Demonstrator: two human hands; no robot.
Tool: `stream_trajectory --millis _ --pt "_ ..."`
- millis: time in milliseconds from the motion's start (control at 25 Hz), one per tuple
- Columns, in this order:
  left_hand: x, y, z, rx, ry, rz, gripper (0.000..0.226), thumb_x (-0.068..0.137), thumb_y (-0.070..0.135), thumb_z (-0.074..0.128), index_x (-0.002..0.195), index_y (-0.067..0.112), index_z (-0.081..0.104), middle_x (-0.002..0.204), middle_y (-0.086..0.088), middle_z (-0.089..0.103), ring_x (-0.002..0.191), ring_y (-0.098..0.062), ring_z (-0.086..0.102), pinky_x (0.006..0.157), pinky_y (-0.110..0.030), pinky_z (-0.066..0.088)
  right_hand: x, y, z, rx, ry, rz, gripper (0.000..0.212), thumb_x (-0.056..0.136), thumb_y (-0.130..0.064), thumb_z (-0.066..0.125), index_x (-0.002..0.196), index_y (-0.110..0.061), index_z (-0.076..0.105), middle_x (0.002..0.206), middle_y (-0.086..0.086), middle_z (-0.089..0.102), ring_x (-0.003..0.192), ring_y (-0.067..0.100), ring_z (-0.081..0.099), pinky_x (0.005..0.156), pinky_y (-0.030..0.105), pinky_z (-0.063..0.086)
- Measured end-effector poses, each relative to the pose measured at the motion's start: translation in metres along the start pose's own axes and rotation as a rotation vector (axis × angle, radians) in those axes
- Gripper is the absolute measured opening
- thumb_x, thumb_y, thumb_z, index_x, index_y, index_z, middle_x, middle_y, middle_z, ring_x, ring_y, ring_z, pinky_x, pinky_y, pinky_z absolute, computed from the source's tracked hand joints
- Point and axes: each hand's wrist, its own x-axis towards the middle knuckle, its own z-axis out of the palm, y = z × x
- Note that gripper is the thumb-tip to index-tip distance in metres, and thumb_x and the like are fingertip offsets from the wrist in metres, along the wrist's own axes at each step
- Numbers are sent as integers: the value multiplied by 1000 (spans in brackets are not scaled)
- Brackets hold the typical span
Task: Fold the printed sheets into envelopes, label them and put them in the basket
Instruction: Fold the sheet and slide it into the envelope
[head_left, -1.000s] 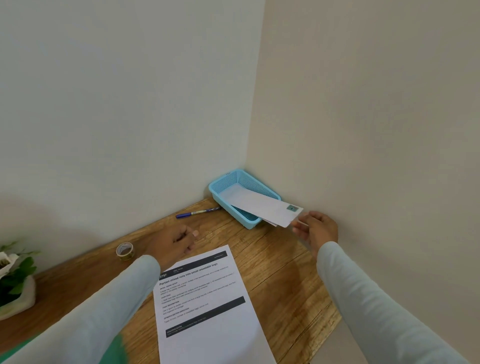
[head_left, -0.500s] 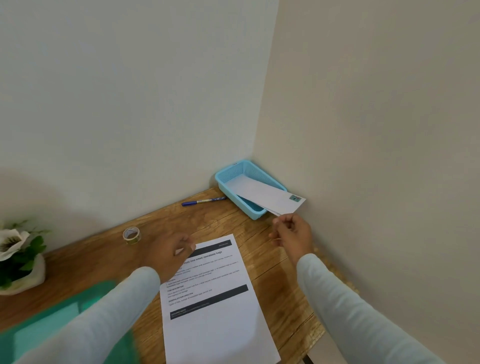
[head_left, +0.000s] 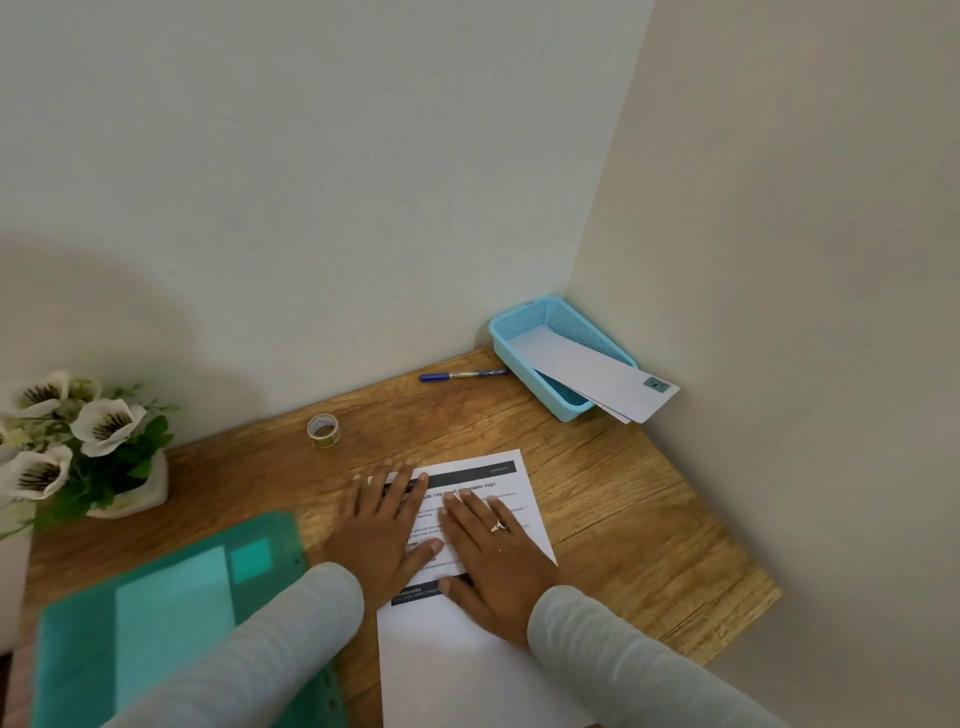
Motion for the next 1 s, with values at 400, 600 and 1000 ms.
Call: stream_trajectory --millis 400,600,1000 --pt "13 37 -5 -7 -18 57 84 96 70 9 162 19 -6 170 -4 -11 155 -29 -16 123 -58 -6 23 62 -6 -130 -38 287 86 95 -74 -3 162 -22 -15 172 1 -14 158 26 -14 121 47 -16" --pt "8 19 -2 -42 -15 35 91 91 79 7 161 23 -13 170 1 -15 155 -26 -18 125 -55 -4 23 61 -14 -98 -56 289 90 93 -77 0 162 -23 -16 172 -1 -16 158 25 -15 123 48 -12" --pt "25 -22 -34 -70 -29 -81 106 72 86 57 155 29 23 160 0 29 144 -27 28 116 -48 29 41 57 -70 43 -172 320 113 73 -75 73 161 -39 11 170 -7 15 156 31 15 122 55 24"
